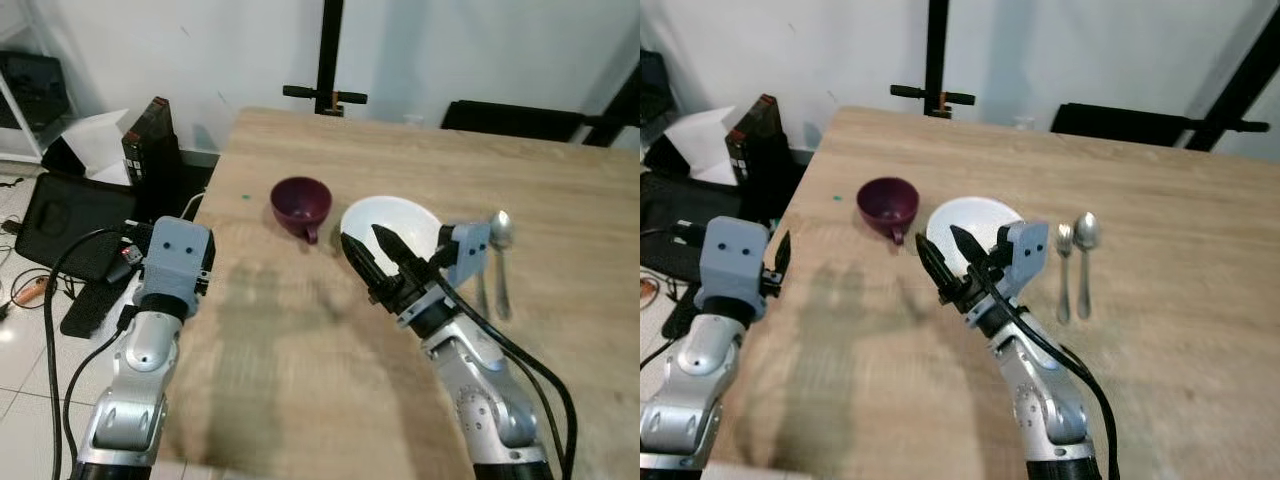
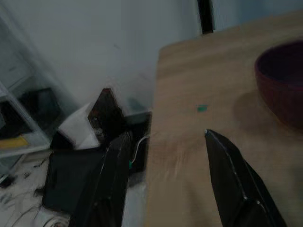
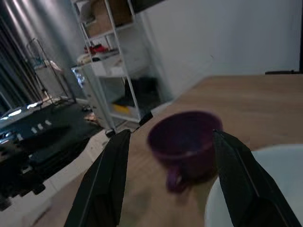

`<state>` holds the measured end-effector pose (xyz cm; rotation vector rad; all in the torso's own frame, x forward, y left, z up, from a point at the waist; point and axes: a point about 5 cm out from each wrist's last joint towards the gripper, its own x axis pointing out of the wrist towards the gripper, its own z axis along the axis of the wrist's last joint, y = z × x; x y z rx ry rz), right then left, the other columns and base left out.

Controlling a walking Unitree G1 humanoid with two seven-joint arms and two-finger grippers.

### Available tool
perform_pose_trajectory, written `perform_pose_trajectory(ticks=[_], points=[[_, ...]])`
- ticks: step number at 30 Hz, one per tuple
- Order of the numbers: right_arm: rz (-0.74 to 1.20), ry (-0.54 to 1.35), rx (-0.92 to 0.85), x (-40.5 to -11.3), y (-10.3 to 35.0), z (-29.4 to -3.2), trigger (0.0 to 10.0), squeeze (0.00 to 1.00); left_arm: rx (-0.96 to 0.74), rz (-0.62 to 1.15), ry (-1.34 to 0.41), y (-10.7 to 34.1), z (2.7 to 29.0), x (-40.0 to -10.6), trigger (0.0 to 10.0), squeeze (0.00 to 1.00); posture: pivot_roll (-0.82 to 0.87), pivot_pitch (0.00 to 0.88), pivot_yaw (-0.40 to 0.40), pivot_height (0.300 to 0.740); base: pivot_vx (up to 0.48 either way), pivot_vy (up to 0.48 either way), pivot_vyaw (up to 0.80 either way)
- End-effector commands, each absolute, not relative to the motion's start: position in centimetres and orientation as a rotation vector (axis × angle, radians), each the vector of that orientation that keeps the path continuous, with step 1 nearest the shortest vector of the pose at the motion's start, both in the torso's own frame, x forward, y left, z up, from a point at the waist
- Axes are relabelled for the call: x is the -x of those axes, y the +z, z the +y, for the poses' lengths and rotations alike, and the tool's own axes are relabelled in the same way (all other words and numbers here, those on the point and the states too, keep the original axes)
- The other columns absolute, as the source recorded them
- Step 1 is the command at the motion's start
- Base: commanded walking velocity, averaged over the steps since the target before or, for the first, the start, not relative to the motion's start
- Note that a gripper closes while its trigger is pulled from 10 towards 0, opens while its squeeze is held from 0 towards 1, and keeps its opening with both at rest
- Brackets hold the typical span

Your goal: Setting the table

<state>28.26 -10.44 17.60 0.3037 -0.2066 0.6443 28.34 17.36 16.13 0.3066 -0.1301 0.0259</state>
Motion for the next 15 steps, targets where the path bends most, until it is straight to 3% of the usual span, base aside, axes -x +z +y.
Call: perform_pose_trajectory(ticks=[1,6,9,15], points=[[-0.211,0.677,-0.296,-28.1,17.8,-10.1,10.0,0.0,-0.295,-0.138,0.008,16.4,17.4,-28.2,10.0,0.0,-0.06,0.007,0.032,0.74,0.0,0.0,0.0],[-0.16,0.818,-0.138,-27.6,17.3,-7.9,10.0,0.0,-0.32,-0.13,0.018,16.4,17.8,-28.3,10.0,0.0,-0.07,0.011,0.034,0.74,0.0,0.0,0.0],[-0.114,0.776,-0.021,-27.8,16.8,-8.1,10.0,0.0,-0.336,-0.134,0.014,16.6,17.9,-28.3,10.0,0.0,-0.06,0.022,0.021,0.74,0.0,0.0,0.0],[-0.08,0.751,0.021,-28.0,16.7,-8.5,10.0,0.0,-0.33,-0.141,-0.103,17.8,18.1,-28.3,10.0,0.0,-0.07,0.033,0.012,0.74,0.0,0.0,0.0]])
